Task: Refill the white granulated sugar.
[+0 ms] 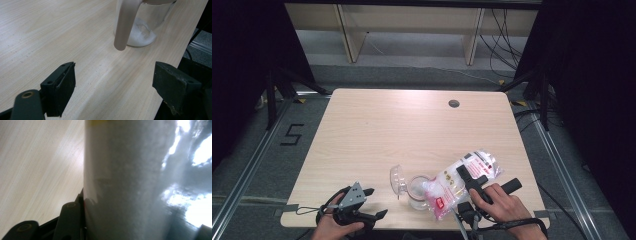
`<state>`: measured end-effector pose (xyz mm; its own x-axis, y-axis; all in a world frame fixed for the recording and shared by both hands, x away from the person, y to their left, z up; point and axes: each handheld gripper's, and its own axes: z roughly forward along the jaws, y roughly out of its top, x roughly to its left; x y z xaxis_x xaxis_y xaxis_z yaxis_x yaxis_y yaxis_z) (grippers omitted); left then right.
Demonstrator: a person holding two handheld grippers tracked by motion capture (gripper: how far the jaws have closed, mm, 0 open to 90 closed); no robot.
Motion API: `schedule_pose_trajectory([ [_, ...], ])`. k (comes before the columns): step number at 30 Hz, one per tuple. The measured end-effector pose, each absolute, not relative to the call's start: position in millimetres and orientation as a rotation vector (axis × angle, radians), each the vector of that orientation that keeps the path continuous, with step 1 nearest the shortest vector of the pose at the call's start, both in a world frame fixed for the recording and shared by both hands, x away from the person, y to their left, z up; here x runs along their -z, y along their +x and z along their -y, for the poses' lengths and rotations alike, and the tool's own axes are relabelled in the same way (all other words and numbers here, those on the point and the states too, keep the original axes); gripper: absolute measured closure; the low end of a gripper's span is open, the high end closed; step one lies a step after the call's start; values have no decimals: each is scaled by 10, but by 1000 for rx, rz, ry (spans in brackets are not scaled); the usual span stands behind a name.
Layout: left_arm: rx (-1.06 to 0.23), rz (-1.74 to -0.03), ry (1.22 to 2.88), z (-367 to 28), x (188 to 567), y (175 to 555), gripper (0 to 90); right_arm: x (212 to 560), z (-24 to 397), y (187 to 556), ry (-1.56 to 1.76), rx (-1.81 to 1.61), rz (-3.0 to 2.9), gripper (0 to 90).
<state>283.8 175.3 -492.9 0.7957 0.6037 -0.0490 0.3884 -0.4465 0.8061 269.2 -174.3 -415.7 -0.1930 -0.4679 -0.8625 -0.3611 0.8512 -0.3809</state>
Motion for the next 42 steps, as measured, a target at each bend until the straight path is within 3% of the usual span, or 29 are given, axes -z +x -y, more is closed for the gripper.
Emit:
schedule_pose_trajectory([
  [42,-297,-758,2082,-1749,4936,2824,182,4128,1755,2658,-621,124,-1798,555],
])
